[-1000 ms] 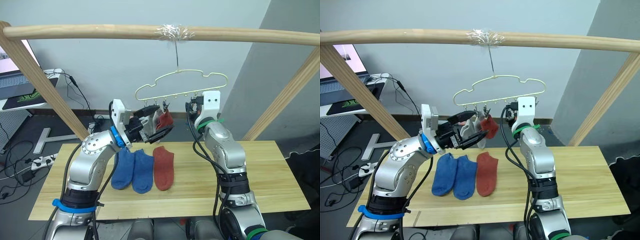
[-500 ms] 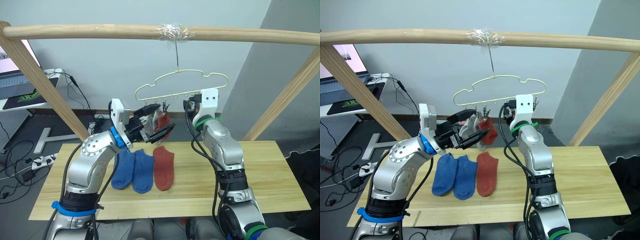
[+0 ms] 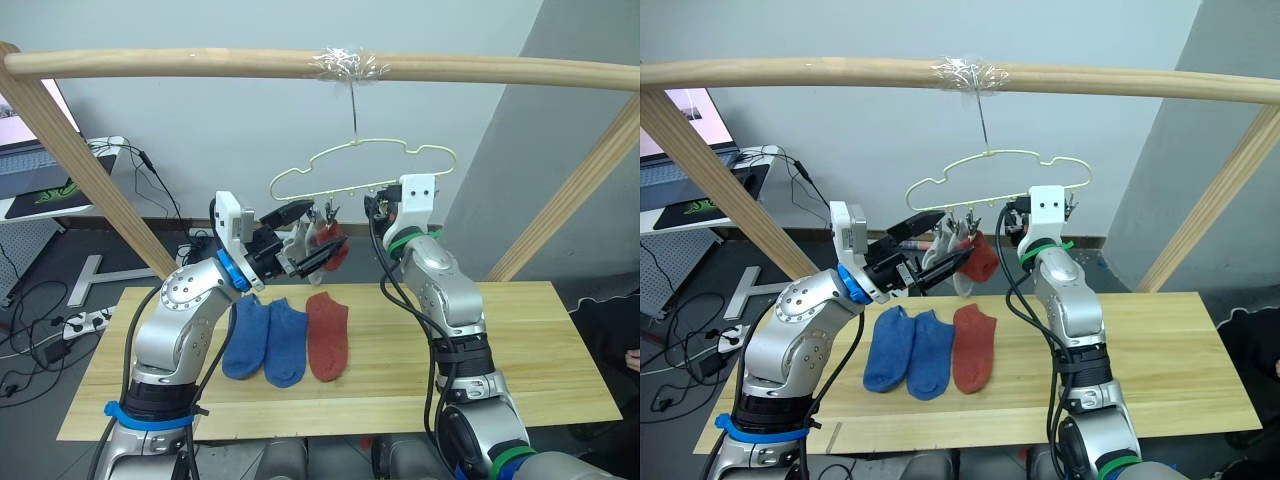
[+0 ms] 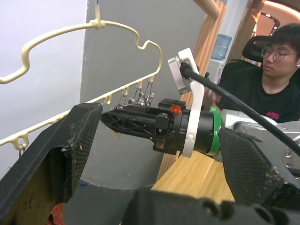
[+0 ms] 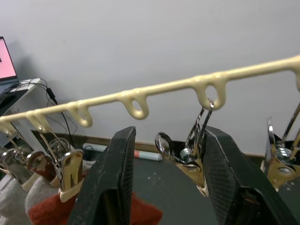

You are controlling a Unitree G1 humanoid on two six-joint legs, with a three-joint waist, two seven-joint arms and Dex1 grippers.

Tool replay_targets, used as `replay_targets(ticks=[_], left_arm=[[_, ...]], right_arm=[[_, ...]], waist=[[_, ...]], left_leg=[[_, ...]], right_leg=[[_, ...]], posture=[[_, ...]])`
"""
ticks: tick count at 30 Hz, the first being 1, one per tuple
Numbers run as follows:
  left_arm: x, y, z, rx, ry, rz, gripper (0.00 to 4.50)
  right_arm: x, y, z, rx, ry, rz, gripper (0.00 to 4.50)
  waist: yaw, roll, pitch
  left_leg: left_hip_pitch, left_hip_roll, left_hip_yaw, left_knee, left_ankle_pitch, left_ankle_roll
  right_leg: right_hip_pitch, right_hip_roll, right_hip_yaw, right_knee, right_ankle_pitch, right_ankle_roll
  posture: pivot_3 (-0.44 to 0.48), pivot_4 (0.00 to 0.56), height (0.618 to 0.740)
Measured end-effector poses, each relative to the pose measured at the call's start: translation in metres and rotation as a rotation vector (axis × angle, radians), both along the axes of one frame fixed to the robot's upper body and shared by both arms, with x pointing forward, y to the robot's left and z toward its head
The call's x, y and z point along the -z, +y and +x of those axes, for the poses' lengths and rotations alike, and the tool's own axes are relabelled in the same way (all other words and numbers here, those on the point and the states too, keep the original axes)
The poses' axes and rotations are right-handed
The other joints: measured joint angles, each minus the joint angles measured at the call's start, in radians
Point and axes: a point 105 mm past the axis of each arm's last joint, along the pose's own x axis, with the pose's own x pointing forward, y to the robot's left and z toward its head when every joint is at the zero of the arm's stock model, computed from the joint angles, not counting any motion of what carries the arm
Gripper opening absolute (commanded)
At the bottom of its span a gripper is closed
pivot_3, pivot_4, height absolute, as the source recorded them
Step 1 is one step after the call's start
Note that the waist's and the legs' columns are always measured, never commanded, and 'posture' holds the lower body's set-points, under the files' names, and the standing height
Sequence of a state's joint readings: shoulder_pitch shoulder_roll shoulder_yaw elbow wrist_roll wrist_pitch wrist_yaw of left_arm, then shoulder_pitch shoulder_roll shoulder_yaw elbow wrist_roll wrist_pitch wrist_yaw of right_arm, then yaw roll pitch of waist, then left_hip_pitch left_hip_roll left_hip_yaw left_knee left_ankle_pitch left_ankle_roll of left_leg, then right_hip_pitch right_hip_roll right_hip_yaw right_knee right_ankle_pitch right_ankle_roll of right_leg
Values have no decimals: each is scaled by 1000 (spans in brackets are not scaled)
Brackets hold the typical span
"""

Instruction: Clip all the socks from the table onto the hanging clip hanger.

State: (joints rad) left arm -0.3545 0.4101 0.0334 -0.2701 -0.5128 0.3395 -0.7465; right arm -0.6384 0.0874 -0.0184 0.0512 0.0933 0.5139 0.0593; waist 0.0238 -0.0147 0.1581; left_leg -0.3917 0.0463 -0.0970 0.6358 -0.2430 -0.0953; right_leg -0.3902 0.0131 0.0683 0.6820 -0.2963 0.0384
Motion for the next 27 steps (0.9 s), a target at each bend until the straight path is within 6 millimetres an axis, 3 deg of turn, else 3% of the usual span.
replay_targets(ticks=[19,22,24,27], left_arm=[[0,0,1,-7,2,-5,4500],[0,0,1,-6,2,-6,4500],[0,0,0,-3,4,-8,4500],[0,0,-2,4,7,-16,4500]], right_arm=[[3,0,2,13,10,-5,2106],[2,0,2,15,3,-4,1584],[1,0,2,18,-3,-3,895],[1,0,2,21,-6,-2,350]], waist=[[0,0,0],[0,0,0],[0,0,0],[0,0,0]], left_leg=[[1,0,0,-5,0,0],[1,0,0,-5,0,0],[1,0,0,-5,0,0],[1,0,0,-5,0,0]], right_leg=[[-1,0,0,-1,0,0],[-1,0,0,-1,0,0],[-1,0,0,-1,0,0],[-1,0,0,-1,0,0]], posture=[[169,118,740],[169,115,740],[169,113,740],[170,113,740]])
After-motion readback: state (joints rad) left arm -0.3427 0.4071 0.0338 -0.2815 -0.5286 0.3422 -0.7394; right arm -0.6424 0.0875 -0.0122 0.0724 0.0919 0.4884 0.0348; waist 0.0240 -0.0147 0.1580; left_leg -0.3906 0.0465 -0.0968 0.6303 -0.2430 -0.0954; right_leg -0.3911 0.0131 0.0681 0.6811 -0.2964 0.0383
